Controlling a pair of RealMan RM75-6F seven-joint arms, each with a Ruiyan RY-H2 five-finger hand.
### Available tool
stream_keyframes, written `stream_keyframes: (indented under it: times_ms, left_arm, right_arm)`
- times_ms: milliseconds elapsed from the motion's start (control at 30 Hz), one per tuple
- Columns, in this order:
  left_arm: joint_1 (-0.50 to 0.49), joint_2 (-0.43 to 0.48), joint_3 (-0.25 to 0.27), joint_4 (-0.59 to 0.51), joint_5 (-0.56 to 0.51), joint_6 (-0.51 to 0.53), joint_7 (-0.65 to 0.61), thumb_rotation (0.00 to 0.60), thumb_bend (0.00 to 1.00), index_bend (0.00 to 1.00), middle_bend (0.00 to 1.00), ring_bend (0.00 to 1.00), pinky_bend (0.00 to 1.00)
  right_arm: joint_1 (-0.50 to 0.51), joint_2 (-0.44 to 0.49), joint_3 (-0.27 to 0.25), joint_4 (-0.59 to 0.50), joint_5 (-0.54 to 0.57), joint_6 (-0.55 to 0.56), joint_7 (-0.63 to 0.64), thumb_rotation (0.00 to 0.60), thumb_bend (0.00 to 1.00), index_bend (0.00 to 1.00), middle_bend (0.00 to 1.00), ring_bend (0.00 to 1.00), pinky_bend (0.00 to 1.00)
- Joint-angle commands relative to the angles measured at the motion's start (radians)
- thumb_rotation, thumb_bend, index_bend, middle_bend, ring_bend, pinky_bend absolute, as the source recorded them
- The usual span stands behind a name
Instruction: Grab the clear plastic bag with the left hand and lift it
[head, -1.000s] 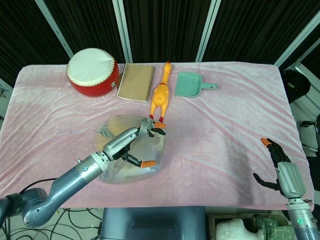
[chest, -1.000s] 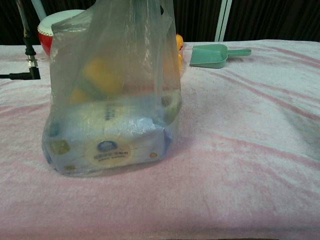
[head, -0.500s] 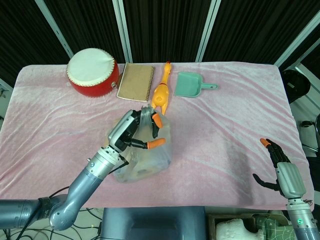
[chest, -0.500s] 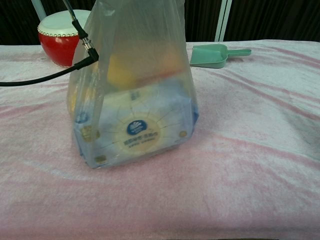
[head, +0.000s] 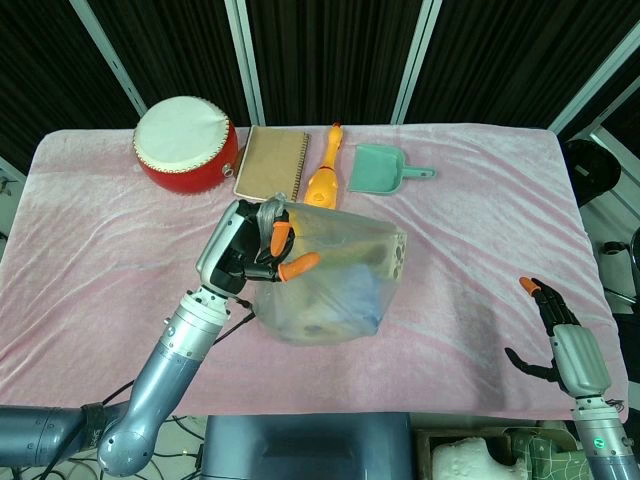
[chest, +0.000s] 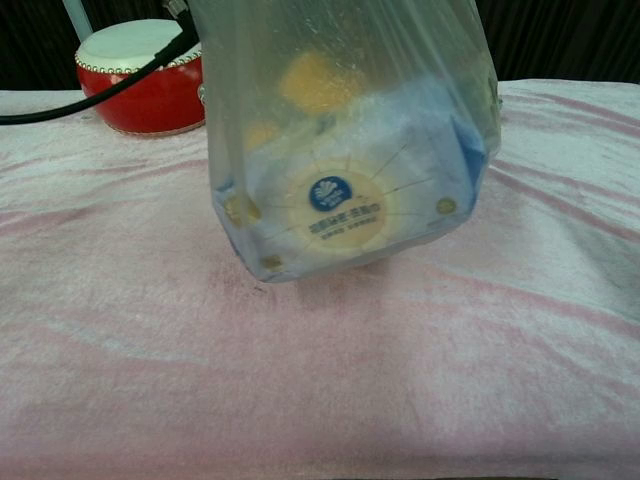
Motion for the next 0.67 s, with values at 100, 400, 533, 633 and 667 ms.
stream_keyframes:
  times_ms: [100, 400, 533, 633, 667]
  left_arm:
    - [-0.032, 0.024, -0.049, -0.03, -0.032, -0.015, 0.055, 0.6, 0.16, 0.78, 1.0, 0.9, 0.86]
    - [-0.107, 0.049, -0.137, -0.074, -0.116, 0.001, 0.17, 0.6, 0.16, 0.78, 1.0, 0.9, 0.86]
    - [-0.136, 0.054, -0.163, -0.092, -0.141, 0.017, 0.213, 0.6, 0.16, 0.78, 1.0, 0.9, 0.86]
    - [-0.154, 0.057, -0.177, -0.104, -0.16, 0.027, 0.238, 0.6, 0.16, 0.78, 1.0, 0.9, 0.86]
    - [-0.16, 0.058, -0.181, -0.109, -0.168, 0.032, 0.247, 0.6, 0.16, 0.78, 1.0, 0.9, 0.86]
  right_arm:
    - [0.0, 0.0, 0.0, 0.001, 0.0, 0.0, 0.001, 0.6, 0.19, 0.0, 0.0, 0.0, 0.17]
    - [0.0, 0.001, 0.001, 0.001, 0.001, -0.001, 0.001, 0.6, 0.19, 0.0, 0.0, 0.0, 0.17]
    - [0.0, 0.001, 0.0, -0.001, -0.001, -0.001, 0.002, 0.6, 0.2, 0.0, 0.0, 0.0, 0.17]
    - [0.0, 0.001, -0.001, -0.001, -0.002, 0.0, 0.002, 0.6, 0.2, 0.0, 0.0, 0.0, 0.17]
    - [0.0, 0.001, -0.001, -0.001, -0.002, 0.0, 0.001, 0.6, 0.2, 0.0, 0.0, 0.0, 0.17]
